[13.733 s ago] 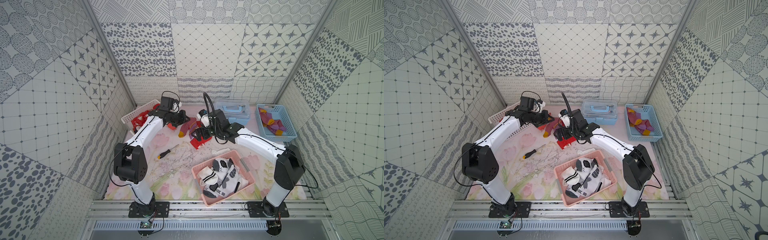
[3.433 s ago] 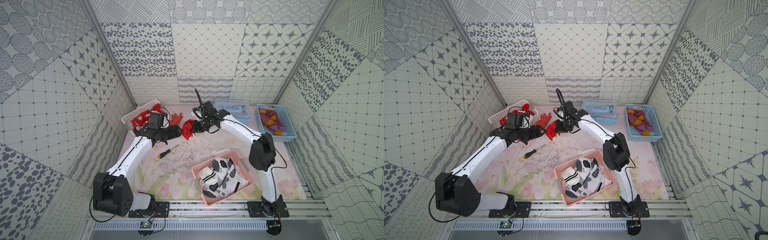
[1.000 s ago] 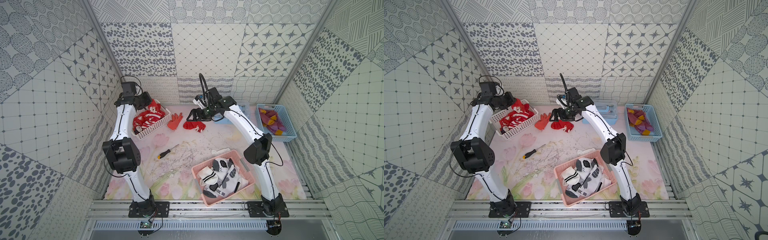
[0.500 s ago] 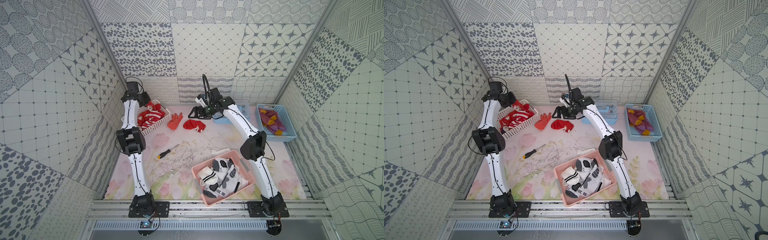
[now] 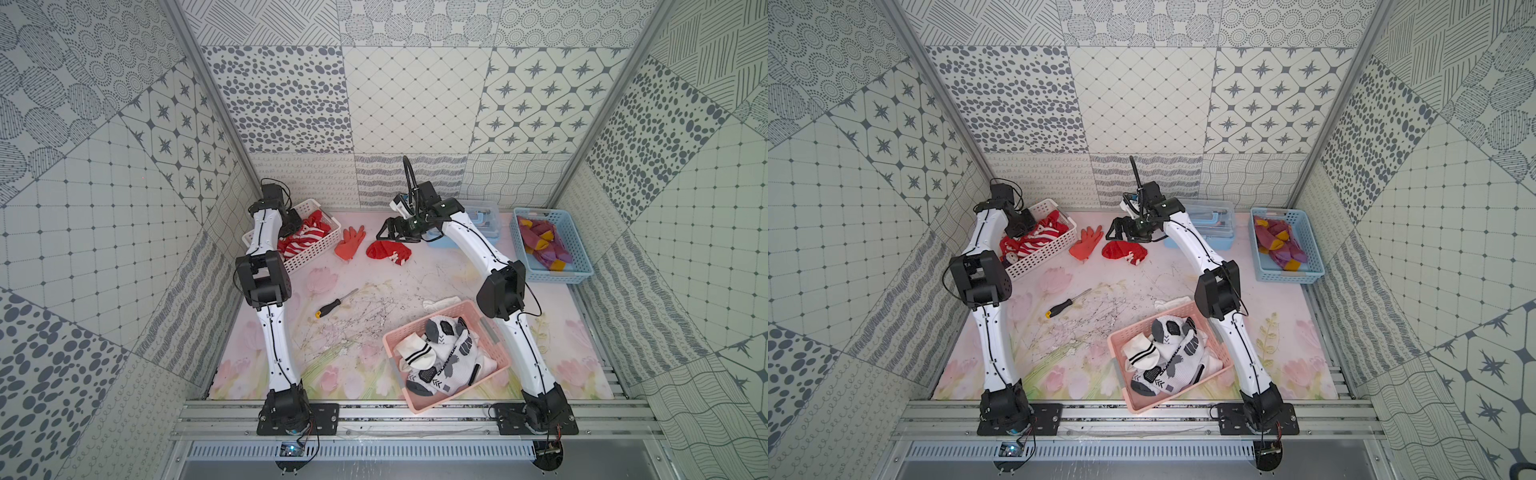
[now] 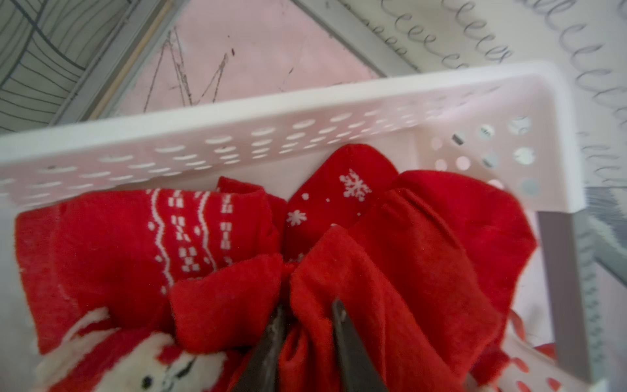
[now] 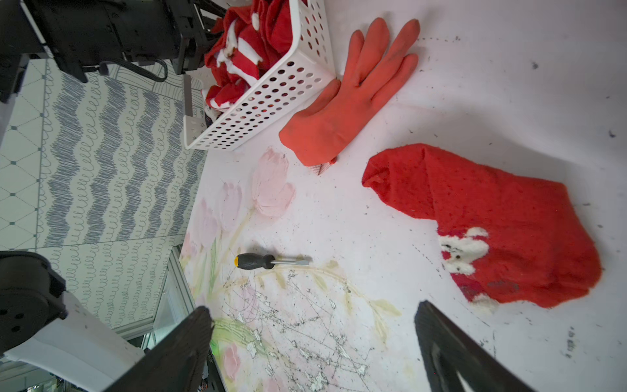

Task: Sort the socks into the basket by color
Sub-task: Place the sock in the bin, then pick up the sock from the center of the board.

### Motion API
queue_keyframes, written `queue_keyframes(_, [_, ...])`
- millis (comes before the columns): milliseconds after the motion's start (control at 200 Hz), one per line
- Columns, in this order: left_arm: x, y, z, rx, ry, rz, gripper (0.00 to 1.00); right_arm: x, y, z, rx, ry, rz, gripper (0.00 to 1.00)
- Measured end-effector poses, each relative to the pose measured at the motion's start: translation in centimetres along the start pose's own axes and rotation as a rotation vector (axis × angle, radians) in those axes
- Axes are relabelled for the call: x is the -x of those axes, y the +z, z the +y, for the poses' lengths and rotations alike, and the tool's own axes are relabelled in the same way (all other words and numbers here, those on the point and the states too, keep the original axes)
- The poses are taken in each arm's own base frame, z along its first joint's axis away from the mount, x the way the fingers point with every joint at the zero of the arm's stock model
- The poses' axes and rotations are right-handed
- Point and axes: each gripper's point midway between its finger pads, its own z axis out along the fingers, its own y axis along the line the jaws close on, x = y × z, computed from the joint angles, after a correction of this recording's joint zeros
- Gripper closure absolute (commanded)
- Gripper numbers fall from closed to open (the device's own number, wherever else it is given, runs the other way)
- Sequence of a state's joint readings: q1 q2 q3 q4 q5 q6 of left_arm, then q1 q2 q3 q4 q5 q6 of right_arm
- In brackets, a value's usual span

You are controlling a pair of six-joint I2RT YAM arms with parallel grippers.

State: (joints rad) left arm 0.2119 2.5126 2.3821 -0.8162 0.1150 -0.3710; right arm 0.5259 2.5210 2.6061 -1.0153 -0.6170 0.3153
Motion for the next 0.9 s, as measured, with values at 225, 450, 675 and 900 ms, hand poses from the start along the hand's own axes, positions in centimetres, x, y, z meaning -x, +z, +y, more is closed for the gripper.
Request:
queue_keyframes(225, [0.2, -1.0, 0.9, 0.006, -0.008, -0.004, 0.41, 0.2, 0.9, -1.6, -0.066, -0.002, -0.014, 0.05])
queue_keyframes(450, [0.7, -4.0, 0.0, -0.021, 0.006, -0.032, 0.30, 1.3, 1.1, -2.4, -0.149, -0.060, -0.068, 0.05])
queue_keyframes(675, [1.3, -7.8, -0.9, -0.053, 0.031, -0.071, 0.19, 0.9, 3.2, -4.8, -0.277, -0.117, -0.068, 0.06])
queue_keyframes(900, [0.2, -10.2, -0.9, -0.068, 0.043, -0.076, 0.19, 0.6, 4.4, -7.3, -0.423, -0.186, -0.067, 0.05])
